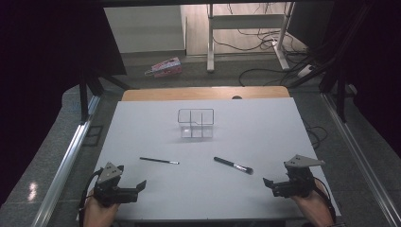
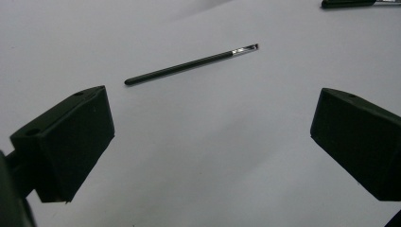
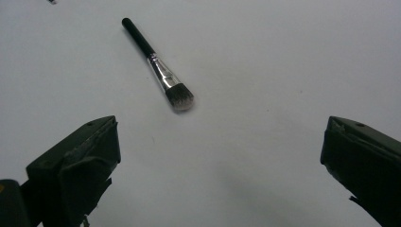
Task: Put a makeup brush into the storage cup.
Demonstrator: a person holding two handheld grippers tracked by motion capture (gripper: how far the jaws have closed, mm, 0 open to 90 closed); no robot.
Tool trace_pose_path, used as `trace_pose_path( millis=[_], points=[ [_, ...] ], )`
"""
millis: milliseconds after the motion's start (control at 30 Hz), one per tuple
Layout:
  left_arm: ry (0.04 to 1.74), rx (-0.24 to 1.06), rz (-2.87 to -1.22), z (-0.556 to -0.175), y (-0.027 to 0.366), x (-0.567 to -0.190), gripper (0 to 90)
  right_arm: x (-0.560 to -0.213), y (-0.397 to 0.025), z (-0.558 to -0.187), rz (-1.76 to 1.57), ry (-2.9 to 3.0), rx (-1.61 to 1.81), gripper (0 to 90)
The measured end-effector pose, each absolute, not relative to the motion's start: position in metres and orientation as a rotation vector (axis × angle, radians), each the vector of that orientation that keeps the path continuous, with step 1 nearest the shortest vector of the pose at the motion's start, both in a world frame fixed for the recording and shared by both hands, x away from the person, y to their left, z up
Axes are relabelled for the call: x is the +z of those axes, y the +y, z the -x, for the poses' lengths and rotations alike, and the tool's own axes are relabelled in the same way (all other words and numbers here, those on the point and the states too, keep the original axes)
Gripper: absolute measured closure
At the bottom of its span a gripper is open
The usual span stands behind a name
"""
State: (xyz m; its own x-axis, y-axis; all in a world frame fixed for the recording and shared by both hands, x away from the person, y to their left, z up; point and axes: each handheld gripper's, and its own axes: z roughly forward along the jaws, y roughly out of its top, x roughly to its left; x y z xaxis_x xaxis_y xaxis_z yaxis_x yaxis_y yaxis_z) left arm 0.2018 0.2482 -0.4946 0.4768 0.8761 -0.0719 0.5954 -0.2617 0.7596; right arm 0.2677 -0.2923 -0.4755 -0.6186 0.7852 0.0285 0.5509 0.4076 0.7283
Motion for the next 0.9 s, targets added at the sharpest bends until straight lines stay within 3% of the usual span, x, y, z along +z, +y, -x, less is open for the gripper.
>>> trace_pose_path(
  millis=[333, 900],
  points=[
    [1.217, 0.538, -1.989, -0.2024, 0.2492, -0.4956, 0.0, -0.4783, -0.2908, -0.2695, -1.133, 2.353, 1.031, 0.0],
    [1.197, 0.490, -1.938, -0.2045, 0.2523, -0.4960, 0.0, -0.4792, -0.2868, -0.2706, -1.120, 2.391, 0.987, 0.0]
  ],
)
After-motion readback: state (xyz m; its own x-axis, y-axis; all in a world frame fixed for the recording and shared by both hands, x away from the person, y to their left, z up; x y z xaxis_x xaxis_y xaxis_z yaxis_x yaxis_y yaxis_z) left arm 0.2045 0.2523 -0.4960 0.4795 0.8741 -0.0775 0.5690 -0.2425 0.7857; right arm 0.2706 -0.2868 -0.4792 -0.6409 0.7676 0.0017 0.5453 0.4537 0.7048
